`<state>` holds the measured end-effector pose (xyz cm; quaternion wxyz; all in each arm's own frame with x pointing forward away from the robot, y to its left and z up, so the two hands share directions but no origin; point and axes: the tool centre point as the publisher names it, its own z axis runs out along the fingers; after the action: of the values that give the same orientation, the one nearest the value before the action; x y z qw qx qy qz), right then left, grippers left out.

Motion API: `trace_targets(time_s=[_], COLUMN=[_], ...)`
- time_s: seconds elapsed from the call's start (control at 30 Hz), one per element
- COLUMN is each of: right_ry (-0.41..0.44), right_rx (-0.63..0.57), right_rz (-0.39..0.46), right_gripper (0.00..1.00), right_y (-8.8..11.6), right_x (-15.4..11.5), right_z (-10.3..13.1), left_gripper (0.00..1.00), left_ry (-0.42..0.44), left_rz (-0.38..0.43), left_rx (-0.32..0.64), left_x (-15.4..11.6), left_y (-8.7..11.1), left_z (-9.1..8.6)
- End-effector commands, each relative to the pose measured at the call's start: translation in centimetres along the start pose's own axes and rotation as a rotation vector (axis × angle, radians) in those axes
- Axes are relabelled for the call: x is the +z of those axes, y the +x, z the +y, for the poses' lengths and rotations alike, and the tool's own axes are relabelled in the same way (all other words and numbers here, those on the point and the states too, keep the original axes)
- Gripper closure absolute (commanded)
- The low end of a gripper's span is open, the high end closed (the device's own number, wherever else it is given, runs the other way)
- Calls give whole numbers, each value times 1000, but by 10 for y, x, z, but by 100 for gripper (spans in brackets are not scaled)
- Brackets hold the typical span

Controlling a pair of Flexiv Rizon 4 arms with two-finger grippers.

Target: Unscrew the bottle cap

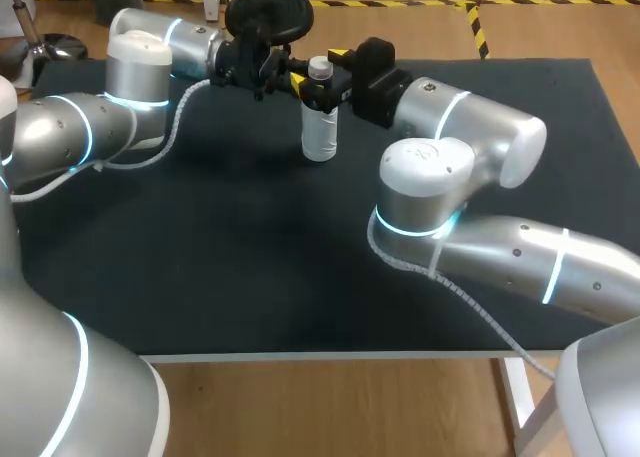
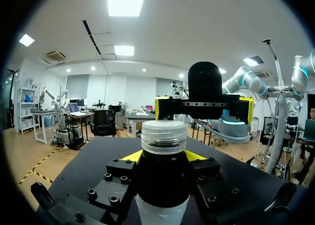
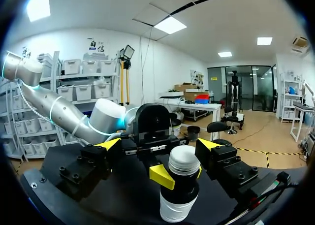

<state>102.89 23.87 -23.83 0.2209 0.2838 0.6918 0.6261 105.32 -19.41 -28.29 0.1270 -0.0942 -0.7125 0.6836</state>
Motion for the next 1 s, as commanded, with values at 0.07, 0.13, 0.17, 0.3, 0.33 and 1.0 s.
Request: trace_targets(time_s=[0.07,0.13,0.17,0.3,0.33,1.0], right_ry=[-5,-7,-7,-13,-13,-6], right_rx=[9,11,12,4,0,3], right_rz=[-1,-2,-4,-12,-13,-20], right_gripper=[0,0,0,0,0,0], right_y=[-1,-2,-2,-7,-9,-30], right_x=[7,8,8,9,10,23], right_z=[-4,-4,-4,-3,-2,-1], left_gripper=[100,100,100,100,100,100], left_ry=[4,4,4,4,4,4], left_rz=[12,12,12,12,12,12], left_rx=[0,0,0,0,0,0], left_x=[-1,-1,-1,-1,-1,-1], left_y=[-5,-5,-5,-5,-5,-5], left_z=[0,0,0,0,0,0])
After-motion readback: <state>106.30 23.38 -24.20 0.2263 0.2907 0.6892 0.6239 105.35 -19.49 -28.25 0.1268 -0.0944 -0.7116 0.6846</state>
